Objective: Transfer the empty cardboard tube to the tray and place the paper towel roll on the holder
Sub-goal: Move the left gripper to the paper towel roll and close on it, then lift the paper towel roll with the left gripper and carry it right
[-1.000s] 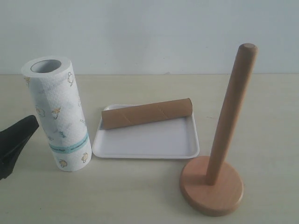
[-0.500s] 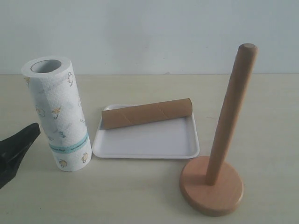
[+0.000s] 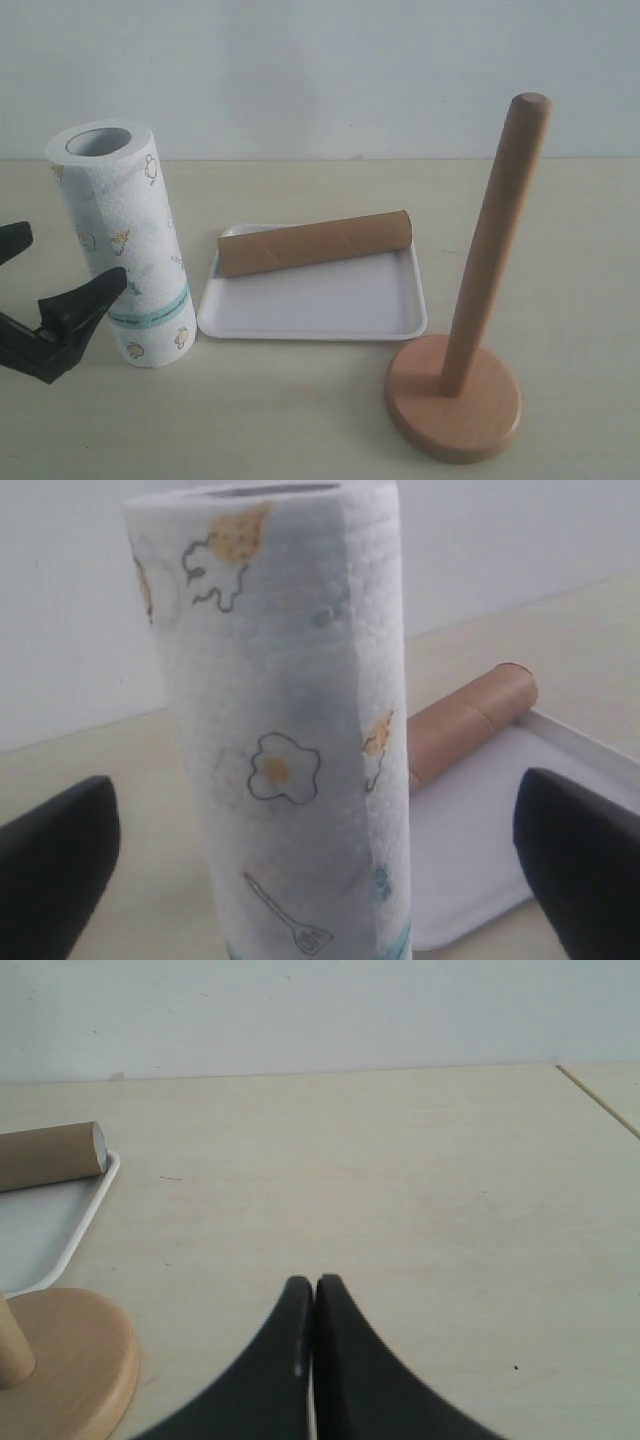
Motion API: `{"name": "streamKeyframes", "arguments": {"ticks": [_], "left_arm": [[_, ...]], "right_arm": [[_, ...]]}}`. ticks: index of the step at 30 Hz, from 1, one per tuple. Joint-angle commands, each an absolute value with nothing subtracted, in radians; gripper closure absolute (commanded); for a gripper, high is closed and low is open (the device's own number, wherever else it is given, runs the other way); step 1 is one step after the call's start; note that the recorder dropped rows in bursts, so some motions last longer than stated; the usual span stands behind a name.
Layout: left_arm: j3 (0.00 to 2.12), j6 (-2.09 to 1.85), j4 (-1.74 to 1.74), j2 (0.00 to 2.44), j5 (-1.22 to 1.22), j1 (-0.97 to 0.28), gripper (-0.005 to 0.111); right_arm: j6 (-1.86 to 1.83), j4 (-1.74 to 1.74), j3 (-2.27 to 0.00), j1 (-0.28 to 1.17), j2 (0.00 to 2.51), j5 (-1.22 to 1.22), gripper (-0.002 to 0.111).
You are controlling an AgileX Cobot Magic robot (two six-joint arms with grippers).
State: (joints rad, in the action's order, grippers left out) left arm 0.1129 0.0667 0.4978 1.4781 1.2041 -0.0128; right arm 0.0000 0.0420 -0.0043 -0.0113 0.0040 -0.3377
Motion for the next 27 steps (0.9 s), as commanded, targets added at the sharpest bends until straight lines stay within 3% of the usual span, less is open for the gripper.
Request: {"name": "streamKeyframes", "arguments": {"ticks": [1, 23, 25, 27], "left_arm": [[0.186, 0.059, 0.556, 1.575, 1.221, -0.011, -0.003], [0.505, 0.162, 0.671, 1.884, 1.221, -0.011, -0.003], [0.519, 0.21, 0.697, 1.884, 1.221, -0.011, 0.001], [0.525, 0.232, 0.717, 1.884, 1.221, -0.011, 0.011]], "right_arm": [[0.0, 0.041, 0.0, -0.017, 0.0, -0.333, 0.108], [0.0, 0.041, 0.0, -0.017, 0.0, -0.333, 0.108], [0.0, 0.041, 0.0, -0.017, 0.0, -0.333, 0.108], [0.0, 0.041, 0.0, -0.017, 0.0, -0.333, 0.108]]}}
